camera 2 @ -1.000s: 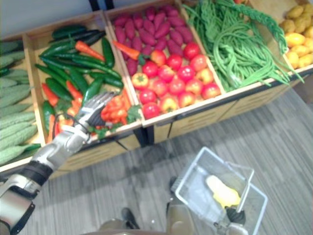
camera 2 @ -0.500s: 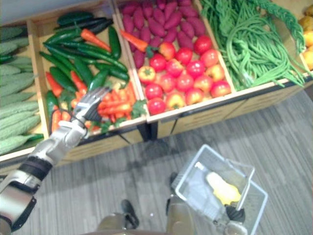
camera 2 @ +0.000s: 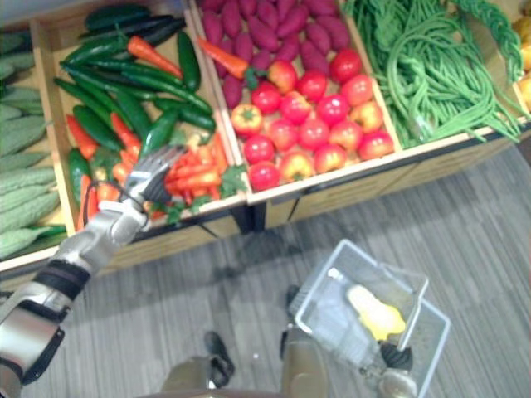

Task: Pick vegetable in the basket

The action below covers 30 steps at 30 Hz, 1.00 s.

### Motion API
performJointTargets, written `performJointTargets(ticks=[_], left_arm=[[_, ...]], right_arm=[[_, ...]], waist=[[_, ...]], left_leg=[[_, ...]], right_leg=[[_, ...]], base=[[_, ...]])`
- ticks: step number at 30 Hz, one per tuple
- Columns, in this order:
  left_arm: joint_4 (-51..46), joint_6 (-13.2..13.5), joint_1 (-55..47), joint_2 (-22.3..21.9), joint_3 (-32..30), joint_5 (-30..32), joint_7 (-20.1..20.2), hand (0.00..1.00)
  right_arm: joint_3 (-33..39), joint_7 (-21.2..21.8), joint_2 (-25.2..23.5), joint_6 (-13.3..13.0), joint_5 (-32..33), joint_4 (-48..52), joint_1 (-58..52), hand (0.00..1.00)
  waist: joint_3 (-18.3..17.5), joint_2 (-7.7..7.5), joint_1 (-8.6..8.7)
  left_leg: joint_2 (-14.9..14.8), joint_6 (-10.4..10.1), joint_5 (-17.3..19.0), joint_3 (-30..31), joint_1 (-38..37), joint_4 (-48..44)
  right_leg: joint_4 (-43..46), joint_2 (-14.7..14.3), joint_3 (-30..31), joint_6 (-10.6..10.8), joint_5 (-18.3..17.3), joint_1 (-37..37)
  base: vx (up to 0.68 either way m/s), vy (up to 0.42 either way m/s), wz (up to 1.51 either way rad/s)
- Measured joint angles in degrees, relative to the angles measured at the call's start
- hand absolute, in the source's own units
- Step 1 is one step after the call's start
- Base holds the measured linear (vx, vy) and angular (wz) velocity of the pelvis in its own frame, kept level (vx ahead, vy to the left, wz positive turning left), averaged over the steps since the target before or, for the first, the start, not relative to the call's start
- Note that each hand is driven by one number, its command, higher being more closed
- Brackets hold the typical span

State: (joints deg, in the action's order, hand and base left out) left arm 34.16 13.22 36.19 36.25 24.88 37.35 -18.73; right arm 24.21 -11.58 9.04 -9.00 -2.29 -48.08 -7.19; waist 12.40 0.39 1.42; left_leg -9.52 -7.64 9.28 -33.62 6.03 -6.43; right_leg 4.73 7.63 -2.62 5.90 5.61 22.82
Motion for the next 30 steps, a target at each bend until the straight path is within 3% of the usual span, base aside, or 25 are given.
performJointTargets(ticks=[10,11,20,30], left_arm=[[5.26,-1.45,2.14,-2.11,-1.07,-0.02,-0.18,0.0],[5.81,-1.61,2.56,-2.52,-1.1,-0.02,-0.1,1.0],[8.37,-2.79,4.27,-4.0,-6.3,-0.02,-1.5,1.0],[9.39,-3.84,5.04,-4.02,-6.37,0.0,-1.85,1.0]], right_arm=[[-0.42,-0.11,0.04,0.0,0.03,0.14,1.21,1.0],[-0.61,-0.15,0.04,-0.01,0.04,0.18,1.23,1.0],[-2.23,-0.53,0.07,-0.31,0.06,0.16,1.39,1.0],[-2.46,-0.52,0.07,-0.37,0.03,-0.23,1.39,1.0]], waist=[[1.3,-0.47,0.15],[1.31,-0.49,0.21],[1.41,-0.69,0.13],[1.47,-0.79,0.44]], left_leg=[[-0.03,-0.02,0.01,-1.81,0.77,-0.04],[-0.03,-0.02,0.01,-1.87,0.74,-0.05],[-0.5,-0.03,0.03,-2.5,0.72,-0.03],[-0.52,-0.03,0.02,-3.13,0.2,-0.07]], right_leg=[[0.25,-0.51,1.52,-0.15,0.31,1.96],[0.25,-0.53,1.59,-0.12,0.34,1.96],[-0.98,-1.32,2.92,-0.06,2.04,1.98],[-1.13,-1.42,3.25,0.25,2.3,1.61]], base=[[-0.03,-0.04,-0.08],[-0.03,-0.033,-0.02],[-0.04,-0.038,-0.05],[-0.03,-0.036,-0.03]])
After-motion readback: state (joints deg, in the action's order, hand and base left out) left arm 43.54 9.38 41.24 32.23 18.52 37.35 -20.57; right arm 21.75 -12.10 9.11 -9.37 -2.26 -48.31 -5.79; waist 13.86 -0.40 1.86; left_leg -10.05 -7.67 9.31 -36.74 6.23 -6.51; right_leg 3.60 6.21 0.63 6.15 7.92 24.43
